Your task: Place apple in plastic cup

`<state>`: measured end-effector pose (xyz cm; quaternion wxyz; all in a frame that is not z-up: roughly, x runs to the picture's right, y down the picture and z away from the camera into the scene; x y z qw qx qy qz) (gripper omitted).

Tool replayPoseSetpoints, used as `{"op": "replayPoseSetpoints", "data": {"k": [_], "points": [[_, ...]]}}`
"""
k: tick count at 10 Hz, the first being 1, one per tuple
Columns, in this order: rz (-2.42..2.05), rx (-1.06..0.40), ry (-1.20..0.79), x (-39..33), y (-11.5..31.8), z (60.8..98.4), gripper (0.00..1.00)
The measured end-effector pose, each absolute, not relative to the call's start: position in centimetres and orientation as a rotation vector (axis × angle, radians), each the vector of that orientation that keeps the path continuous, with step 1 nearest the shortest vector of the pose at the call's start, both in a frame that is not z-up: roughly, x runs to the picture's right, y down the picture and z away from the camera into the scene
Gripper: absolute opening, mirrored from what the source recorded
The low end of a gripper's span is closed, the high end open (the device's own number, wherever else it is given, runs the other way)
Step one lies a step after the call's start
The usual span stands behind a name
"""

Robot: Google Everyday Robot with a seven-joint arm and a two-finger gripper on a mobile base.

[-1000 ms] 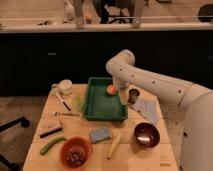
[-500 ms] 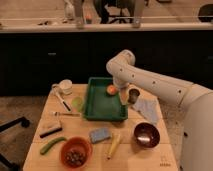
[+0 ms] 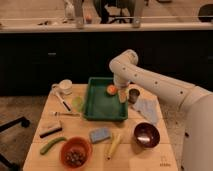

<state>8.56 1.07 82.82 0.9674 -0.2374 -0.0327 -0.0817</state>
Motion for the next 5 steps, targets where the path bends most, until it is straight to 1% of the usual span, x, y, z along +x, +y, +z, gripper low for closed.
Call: {"op": "replayPoseSetpoints", "data": {"k": [2, 5], "points": [[-0.149, -0.461, -0.094, 8.2, 0.4, 83.2, 0.80], [-0.178, -0.450, -0.110, 5.6, -0.6, 84.0, 0.80]]}}
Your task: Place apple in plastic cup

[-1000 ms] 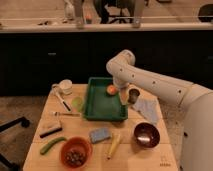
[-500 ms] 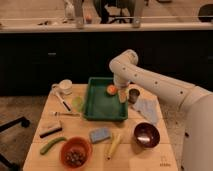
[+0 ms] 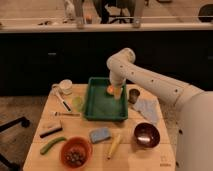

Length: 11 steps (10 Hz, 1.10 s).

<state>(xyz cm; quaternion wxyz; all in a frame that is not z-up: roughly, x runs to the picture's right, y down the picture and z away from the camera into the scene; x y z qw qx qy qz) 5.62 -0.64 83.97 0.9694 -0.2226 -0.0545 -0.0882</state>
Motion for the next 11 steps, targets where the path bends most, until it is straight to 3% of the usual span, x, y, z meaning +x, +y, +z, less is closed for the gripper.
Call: {"op": "replayPoseSetpoints", "data": {"k": [11], "points": [[-0.224, -0.519, -0.135, 4.2, -1.1, 90.7, 0.80]]}}
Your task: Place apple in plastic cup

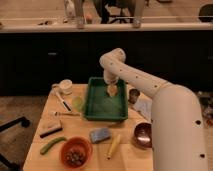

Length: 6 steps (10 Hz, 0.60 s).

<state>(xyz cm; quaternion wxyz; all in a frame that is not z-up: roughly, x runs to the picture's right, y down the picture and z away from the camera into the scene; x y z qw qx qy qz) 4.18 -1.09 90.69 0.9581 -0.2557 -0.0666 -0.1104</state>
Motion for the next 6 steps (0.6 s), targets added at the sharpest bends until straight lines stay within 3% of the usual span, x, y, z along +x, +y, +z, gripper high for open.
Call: {"op": "replayPoseSetpoints", "data": {"k": [6], "points": [[-0.170, -0.557, -0.180, 6.1, -1.7, 93.5, 0.80]]}}
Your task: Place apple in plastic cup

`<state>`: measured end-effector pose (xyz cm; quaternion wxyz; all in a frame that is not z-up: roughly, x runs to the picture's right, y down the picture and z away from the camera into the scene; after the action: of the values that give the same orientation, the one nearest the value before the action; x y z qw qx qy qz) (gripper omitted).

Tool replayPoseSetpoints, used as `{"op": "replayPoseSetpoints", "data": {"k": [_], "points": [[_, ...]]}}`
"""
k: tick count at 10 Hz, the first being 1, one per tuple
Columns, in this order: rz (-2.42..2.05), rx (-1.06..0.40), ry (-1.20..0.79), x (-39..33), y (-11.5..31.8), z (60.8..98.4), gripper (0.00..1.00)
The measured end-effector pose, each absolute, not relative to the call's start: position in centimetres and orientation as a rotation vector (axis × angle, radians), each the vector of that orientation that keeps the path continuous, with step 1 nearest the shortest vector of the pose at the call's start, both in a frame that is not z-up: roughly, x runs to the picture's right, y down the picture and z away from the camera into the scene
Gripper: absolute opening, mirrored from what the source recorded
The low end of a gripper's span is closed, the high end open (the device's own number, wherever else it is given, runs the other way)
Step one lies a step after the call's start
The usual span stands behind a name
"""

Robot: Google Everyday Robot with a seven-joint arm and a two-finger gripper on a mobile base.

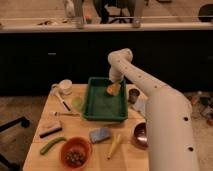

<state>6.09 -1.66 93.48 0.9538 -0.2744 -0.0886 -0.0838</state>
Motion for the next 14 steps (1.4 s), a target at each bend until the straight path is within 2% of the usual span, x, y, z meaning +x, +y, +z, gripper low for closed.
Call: {"op": "replayPoseSetpoints", "data": {"k": [9, 14], "points": [[-0.235, -0.635, -0.173, 4.7, -1.0, 96.0, 0.80], [-0.187, -0.664, -0.170, 6.3, -0.5, 96.7, 0.80]]}}
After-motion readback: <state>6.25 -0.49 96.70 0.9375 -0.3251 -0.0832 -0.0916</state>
